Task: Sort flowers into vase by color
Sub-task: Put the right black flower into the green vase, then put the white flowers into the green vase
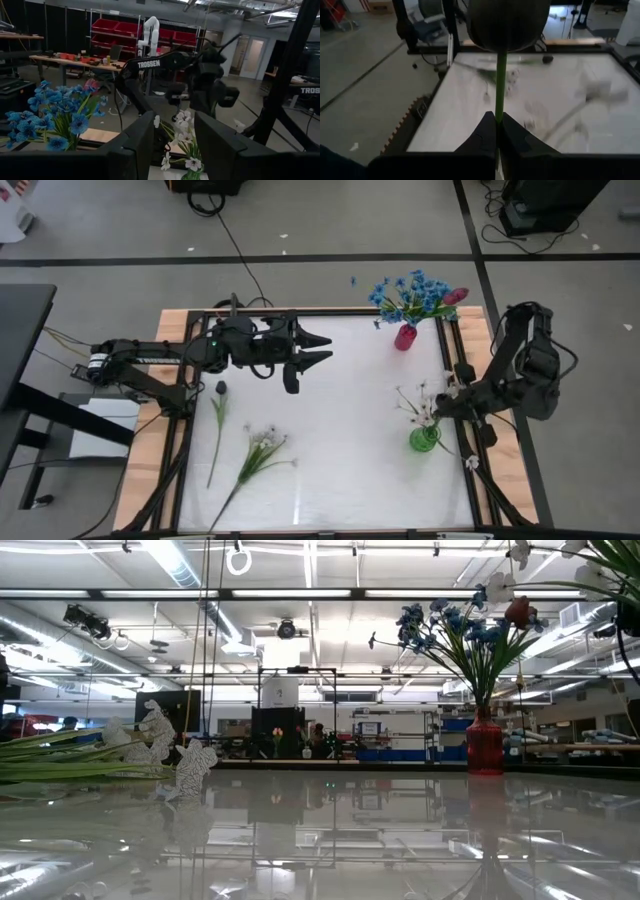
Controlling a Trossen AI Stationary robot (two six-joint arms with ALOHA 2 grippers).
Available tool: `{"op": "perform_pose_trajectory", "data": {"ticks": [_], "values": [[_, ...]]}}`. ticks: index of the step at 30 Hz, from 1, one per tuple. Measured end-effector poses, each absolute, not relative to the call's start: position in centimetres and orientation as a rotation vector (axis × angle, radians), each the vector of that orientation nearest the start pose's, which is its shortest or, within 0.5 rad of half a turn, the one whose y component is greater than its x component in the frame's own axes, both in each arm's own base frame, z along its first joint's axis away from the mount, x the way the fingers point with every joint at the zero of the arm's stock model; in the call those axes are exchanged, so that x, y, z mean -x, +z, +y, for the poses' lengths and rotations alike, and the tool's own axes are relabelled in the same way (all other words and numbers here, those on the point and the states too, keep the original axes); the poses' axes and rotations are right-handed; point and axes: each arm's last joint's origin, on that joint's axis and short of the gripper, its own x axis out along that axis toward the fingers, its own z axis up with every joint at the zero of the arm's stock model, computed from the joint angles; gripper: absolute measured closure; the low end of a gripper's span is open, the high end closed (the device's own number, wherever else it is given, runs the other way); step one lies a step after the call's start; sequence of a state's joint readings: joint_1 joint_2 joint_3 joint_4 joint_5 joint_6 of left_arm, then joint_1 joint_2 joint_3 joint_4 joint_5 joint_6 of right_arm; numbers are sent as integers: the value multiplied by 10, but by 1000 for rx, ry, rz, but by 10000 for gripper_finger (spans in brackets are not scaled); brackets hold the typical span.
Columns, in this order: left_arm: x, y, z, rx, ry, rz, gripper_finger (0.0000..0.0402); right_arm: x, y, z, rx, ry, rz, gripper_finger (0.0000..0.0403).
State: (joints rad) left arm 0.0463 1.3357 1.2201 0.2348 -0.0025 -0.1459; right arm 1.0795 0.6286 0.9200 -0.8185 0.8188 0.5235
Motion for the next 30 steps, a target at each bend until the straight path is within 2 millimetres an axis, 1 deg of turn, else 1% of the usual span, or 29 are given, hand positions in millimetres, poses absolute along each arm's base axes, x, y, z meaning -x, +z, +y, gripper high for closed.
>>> {"op": "perform_pose_trajectory", "data": {"ticks": [4, 6, 9, 14, 17, 19, 22, 25, 28, 30], "values": [[-304, 403, 14, 143, 40, -122, 253, -63, 324, 75, -93, 148, 426, 393], [-304, 403, 14, 143, 40, -123, 253, -62, 318, 74, -125, 135, 444, 376], [-304, 403, 14, 143, 40, -123, 253, -61, 313, 73, -170, 142, 467, 327], [-304, 403, 14, 143, 40, -123, 253, -58, 314, 70, -228, 177, 487, 241], [-304, 403, 14, 143, 40, -123, 253, -55, 321, 67, -298, 209, 496, 201], [-304, 403, 14, 143, 40, -123, 253, -53, 329, 63, -352, 226, 497, 184], [-304, 403, 14, 143, 40, -122, 253, -48, 341, 55, -479, 226, 521, 174], [-304, 403, 14, 143, 41, -123, 253, -40, 345, 40, -627, 138, 626, 173], [-304, 403, 14, 143, 41, -123, 253, -32, 347, 27, -704, 49, 732, 173], [-304, 403, 14, 143, 41, -123, 253, -28, 349, 20, -727, 12, 771, 173]]}}
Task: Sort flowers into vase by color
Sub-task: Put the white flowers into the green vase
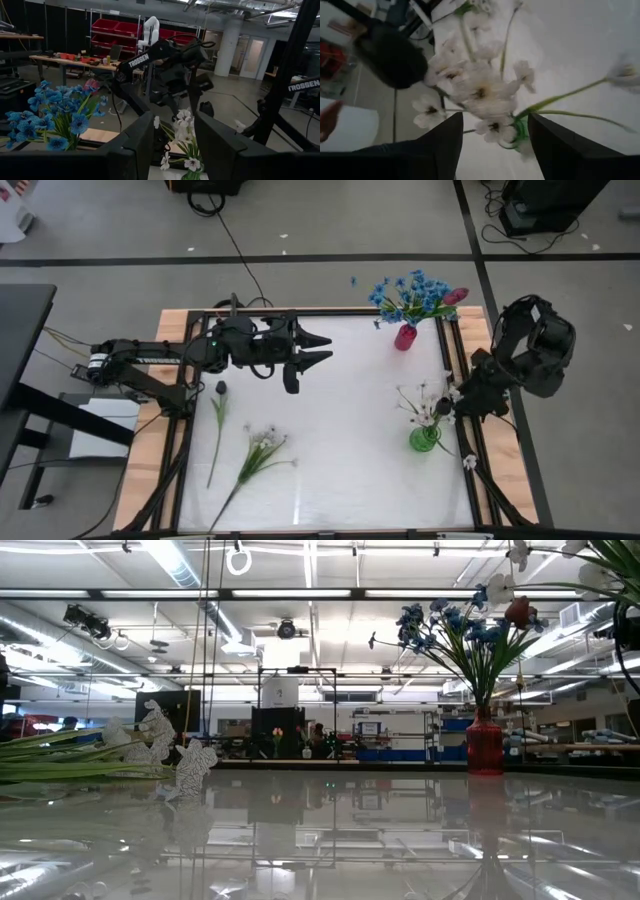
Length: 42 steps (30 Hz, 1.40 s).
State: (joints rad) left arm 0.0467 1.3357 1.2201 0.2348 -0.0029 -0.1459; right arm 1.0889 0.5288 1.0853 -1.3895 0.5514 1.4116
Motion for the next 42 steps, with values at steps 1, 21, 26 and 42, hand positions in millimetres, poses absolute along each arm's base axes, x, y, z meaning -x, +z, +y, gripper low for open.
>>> {"op": "perform_pose_trajectory", "data": {"ticks": [1, 21, 26, 42], "values": [[-304, 403, 14, 143, 40, -123, 253, -27, 350, 18, -732, 3, 772, 173], [-304, 403, 14, 143, 40, -123, 253, -47, 432, 28, -439, -260, -37, 172], [-304, 403, 14, 143, 40, -123, 253, -66, 447, 52, -289, -401, -70, 180], [-304, 404, 18, 142, 51, -131, 253, -192, 429, 107, -297, -282, -97, 195]]}}
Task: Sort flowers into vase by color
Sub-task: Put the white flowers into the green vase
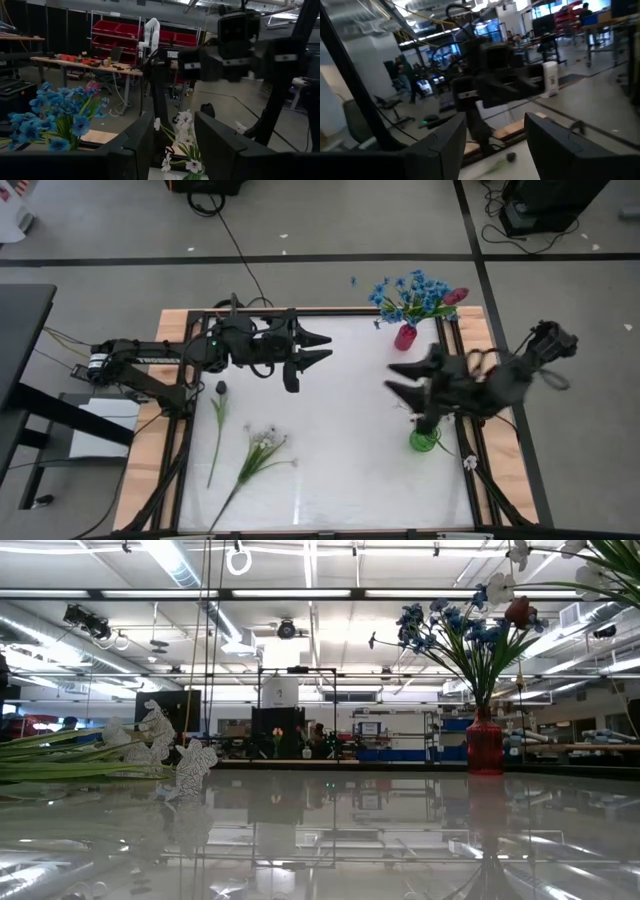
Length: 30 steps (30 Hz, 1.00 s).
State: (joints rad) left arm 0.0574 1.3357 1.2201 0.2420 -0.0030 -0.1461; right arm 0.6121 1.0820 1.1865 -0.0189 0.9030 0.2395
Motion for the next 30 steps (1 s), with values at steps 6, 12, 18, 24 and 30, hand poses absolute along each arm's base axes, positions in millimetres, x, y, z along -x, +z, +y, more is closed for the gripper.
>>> {"op": "perform_pose_trajectory", "data": {"ticks": [6, 12, 18, 24, 30], "values": [[-304, 409, 19, 242, 61, -198, 253, -246, 410, 111, -353, -267, -128, 195], [-306, 396, 22, 394, 121, -81, 253, -274, 392, 107, -469, -347, -132, 196], [-300, 356, 18, 625, 229, 311, 271, -282, 387, 103, -477, -350, -122, 201], [-277, 320, -5, 846, 414, 725, 295, -276, 412, 98, -518, -319, -178, 201], [-242, 293, -58, 881, 625, 1022, 303, -259, 438, 92, -447, -298, -111, 201]]}}
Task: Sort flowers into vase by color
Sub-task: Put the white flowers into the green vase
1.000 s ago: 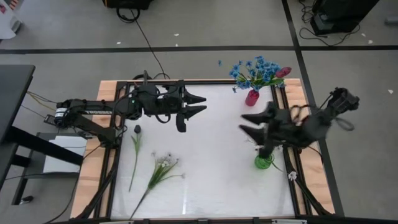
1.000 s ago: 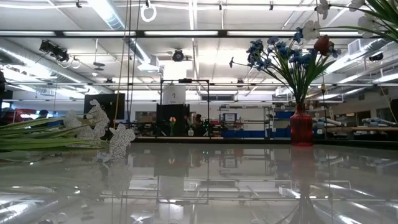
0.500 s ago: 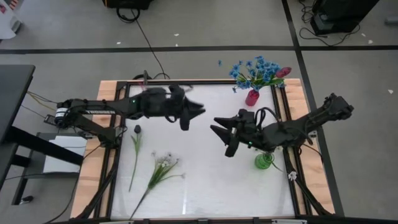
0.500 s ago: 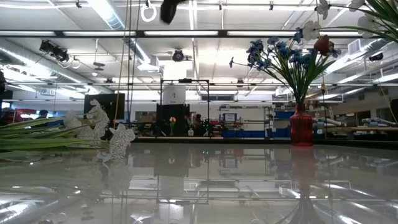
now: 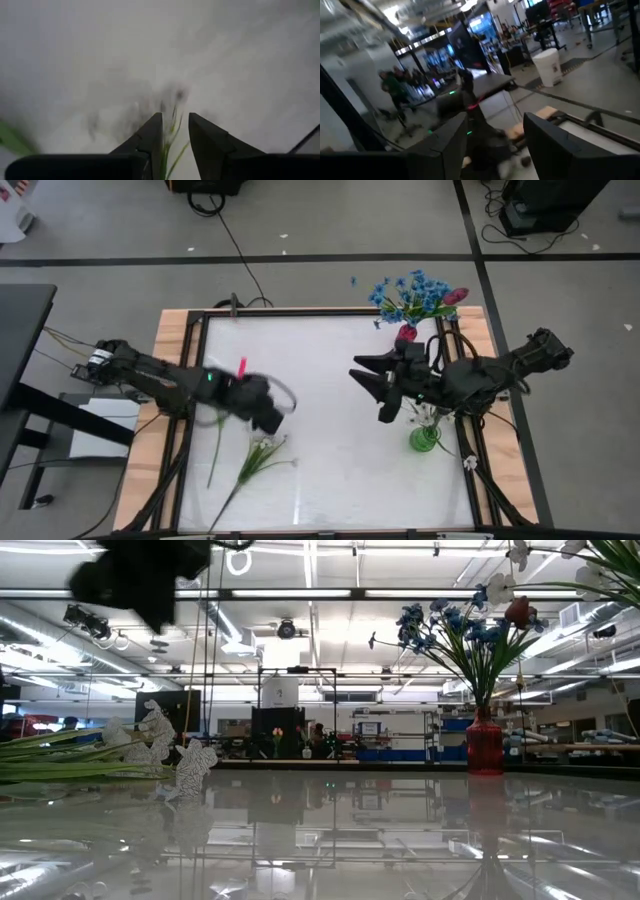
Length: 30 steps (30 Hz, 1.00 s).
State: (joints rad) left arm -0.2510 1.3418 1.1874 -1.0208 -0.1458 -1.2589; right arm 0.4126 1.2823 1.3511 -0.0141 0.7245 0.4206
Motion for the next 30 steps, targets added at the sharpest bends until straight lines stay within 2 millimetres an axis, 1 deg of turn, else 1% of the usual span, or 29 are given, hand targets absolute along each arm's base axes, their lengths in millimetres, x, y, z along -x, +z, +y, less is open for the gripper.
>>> {"op": "perform_pose_trajectory", "data": {"ticks": [3, 6, 8, 12, 15, 19, 21, 23, 26, 30], "values": [[-230, 275, -83, 914, 648, 1078, 302, -252, 441, 89, -428, -309, -75, 201], [-221, 255, -103, 994, 651, 1100, 301, -248, 442, 88, -435, -289, -58, 201], [-213, 239, -113, 1025, 683, 1118, 301, -248, 442, 89, -427, -257, -45, 200], [-199, 218, -126, 1047, 700, 1137, 298, -249, 441, 91, -407, -189, -24, 190], [-194, 203, -132, 1063, 651, 1132, 275, -250, 441, 90, -405, -151, -12, 180], [-192, 187, -136, 1106, 596, 1109, 218, -250, 440, 90, -401, -136, 3, 167], [-190, 182, -135, 1110, 596, 1108, 188, -250, 439, 90, -409, -136, 11, 160], [-186, 177, -132, 1095, 631, 1121, 165, -250, 437, 90, -417, -142, 20, 155], [-182, 169, -129, 1080, 657, 1132, 150, -250, 437, 88, -420, -161, 25, 150], [-182, 161, -128, 1088, 617, 1119, 157, -251, 437, 87, -434, -170, 20, 150]]}}
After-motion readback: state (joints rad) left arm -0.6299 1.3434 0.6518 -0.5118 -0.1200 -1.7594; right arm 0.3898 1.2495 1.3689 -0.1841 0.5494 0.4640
